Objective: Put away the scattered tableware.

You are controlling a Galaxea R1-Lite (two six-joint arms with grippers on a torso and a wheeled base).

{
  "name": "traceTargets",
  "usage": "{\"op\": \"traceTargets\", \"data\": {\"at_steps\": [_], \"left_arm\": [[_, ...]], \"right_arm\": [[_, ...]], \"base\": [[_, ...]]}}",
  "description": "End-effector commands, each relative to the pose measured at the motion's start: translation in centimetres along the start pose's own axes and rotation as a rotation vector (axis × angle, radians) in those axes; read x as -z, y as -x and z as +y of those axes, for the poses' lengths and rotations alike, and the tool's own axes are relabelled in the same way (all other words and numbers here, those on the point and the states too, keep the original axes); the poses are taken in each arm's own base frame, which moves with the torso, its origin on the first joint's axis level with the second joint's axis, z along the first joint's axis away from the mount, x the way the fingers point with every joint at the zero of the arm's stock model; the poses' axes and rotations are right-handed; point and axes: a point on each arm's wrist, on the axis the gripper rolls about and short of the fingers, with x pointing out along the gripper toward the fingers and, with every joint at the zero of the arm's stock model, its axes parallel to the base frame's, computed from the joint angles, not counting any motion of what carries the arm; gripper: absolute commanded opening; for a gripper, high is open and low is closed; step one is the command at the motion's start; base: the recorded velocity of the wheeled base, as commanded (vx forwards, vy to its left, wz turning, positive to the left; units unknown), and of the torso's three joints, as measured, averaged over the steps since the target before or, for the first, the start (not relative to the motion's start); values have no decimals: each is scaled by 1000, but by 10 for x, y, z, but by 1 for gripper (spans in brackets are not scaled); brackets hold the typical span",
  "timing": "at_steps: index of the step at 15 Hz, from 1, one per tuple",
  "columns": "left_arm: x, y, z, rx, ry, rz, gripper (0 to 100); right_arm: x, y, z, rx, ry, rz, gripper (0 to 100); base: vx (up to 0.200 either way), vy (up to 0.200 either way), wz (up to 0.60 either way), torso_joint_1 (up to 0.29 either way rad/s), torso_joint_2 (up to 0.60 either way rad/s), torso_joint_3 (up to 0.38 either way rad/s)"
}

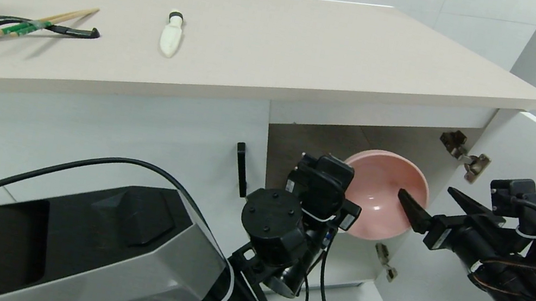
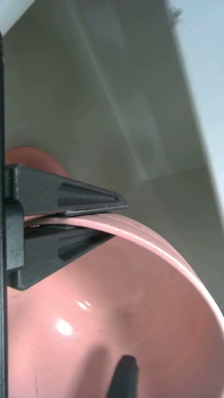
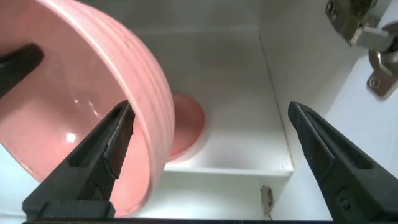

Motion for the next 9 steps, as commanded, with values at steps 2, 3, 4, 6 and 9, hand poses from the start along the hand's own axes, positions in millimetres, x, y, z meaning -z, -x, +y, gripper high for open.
{"op": "traceTargets", "data": {"at_steps": [2, 3, 4, 6, 9], "left_arm": [[-6, -4, -1, -8, 15, -27, 0], [-9, -5, -3, -6, 21, -35, 0], [-8, -4, -3, -4, 20, -34, 0], [-10, -3, -6, 3, 24, -37, 0], [-9, -3, -7, 5, 24, -34, 0]], "right_arm": [[0, 0, 3, -11, -1, -2, 100], [-2, 0, 3, -11, -3, -6, 100], [-4, 1, 3, -11, -3, -14, 0], [-9, 2, 3, -12, -4, -32, 0], [-11, 2, 3, -12, -6, -40, 0]], "base": [[0, 0, 0, 0, 0, 0], [0, 0, 0, 0, 0, 0], [0, 0, 0, 0, 0, 0], [0, 0, 0, 0, 0, 0], [0, 0, 0, 0, 0, 0]]}}
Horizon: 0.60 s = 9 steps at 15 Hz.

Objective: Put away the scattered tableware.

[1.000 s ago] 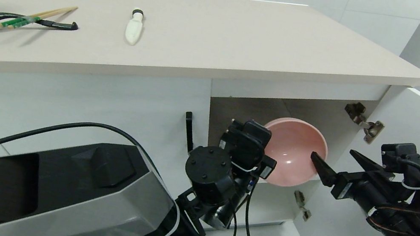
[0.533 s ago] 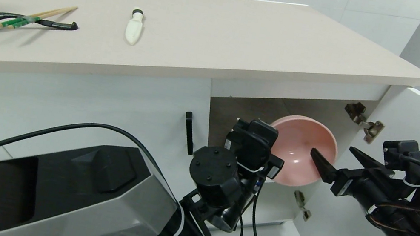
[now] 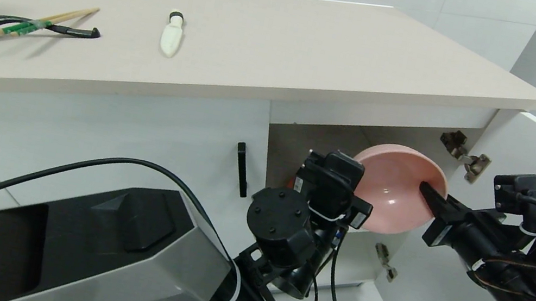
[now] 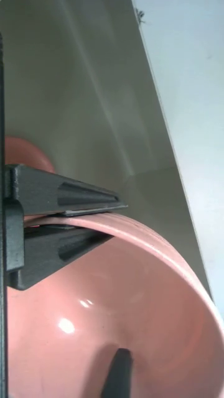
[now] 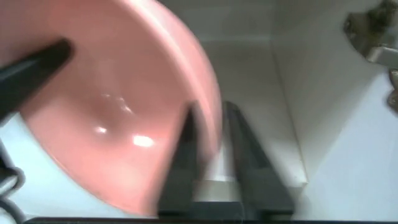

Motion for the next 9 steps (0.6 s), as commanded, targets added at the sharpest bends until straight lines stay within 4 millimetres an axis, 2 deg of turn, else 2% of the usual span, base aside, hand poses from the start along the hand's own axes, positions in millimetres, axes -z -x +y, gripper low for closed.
{"op": "traceTargets", "data": {"at_steps": [1, 2, 3, 7, 9], "left_arm": [[0, 0, 1, -3, 0, 0, 0], [-1, 0, 0, -2, 3, -2, 0], [-2, 0, -1, 2, 4, -4, 100], [-8, 1, 0, 1, 11, -12, 100], [-16, 6, -7, 22, 41, -21, 100]], "right_arm": [[-1, 0, 0, -2, 0, -5, 0], [-1, 0, 0, -2, 0, -4, 0], [-1, 0, 0, -2, 0, -4, 0], [-1, -1, -3, 12, 2, -8, 0], [-1, -1, -7, 24, 4, -7, 0]], "base": [[0, 0, 0, 0, 0, 0], [0, 0, 0, 0, 0, 0], [0, 0, 0, 0, 0, 0], [0, 0, 0, 0, 0, 0], [0, 0, 0, 0, 0, 0]]}}
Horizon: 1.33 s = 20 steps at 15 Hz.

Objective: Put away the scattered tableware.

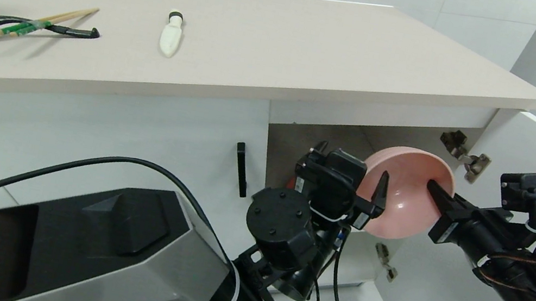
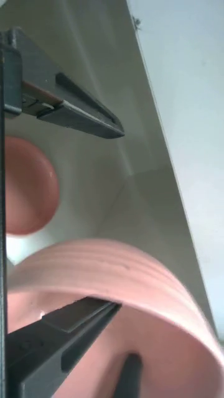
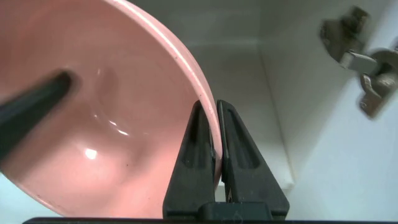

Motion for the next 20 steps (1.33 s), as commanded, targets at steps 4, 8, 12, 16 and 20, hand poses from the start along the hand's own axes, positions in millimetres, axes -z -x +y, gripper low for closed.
{"op": "traceTargets", "data": {"at_steps": [4, 8, 12, 16, 20], "left_arm": [[-30, 28, -13, 86, 179, 1, 100], [-40, 55, 10, 187, 231, 56, 100], [-53, 88, 35, 402, 281, 96, 100], [-57, 138, 92, 727, 253, 170, 100], [-78, 187, 136, 772, 192, 138, 100]], "right_arm": [[1, -1, -1, 5, 1, 2, 0], [1, 0, -1, 5, 1, 4, 0], [5, -1, -1, 3, 2, 17, 0], [6, -1, -1, 3, 2, 20, 0], [9, -1, -1, 3, 2, 33, 0]], "base": [[0, 0, 0, 0, 0, 0], [0, 0, 0, 0, 0, 0], [0, 0, 0, 0, 0, 0], [0, 0, 0, 0, 0, 0], [0, 0, 0, 0, 0, 0]]}}
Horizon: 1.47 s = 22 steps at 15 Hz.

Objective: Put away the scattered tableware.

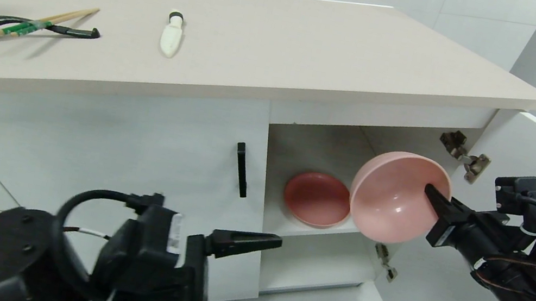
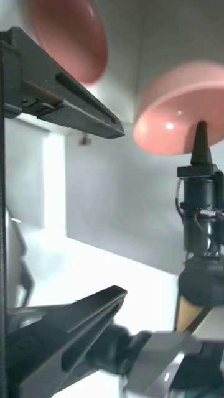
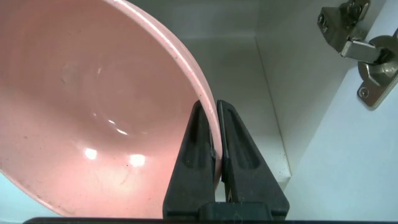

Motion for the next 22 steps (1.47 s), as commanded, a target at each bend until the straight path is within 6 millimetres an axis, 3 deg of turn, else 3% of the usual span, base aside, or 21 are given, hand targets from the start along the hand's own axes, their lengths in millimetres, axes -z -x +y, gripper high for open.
{"op": "traceTargets", "data": {"at_steps": [1, 5, 7, 9, 11, 18, 22], "left_arm": [[-17, 56, -10, -75, -83, -43, 100], [-39, 102, -19, -314, -219, -117, 100], [-47, 135, -40, -458, -214, -123, 100], [-36, 173, -66, -582, -193, -78, 100], [-7, 202, -85, -849, -147, 64, 100], [32, 217, -103, -1186, -24, 266, 100], [33, 217, -106, -1270, 28, 194, 100]], "right_arm": [[3, -1, 0, 0, 1, 11, 0], [7, -2, 1, -2, 1, 25, 0], [12, -1, 2, -5, 1, 44, 0], [20, -3, 3, -9, 2, 72, 0], [21, -3, 3, -9, 2, 78, 0], [24, -3, 2, -4, -3, 87, 0], [34, -1, 2, 5, -160, 132, 0]], "base": [[0, 0, 0, 0, 0, 0], [0, 0, 0, 0, 0, 0], [0, 0, 0, 0, 0, 0], [0, 0, 0, 0, 0, 0], [0, 0, 0, 0, 0, 0], [0, 0, 0, 0, 0, 0], [0, 0, 0, 0, 0, 0]]}}
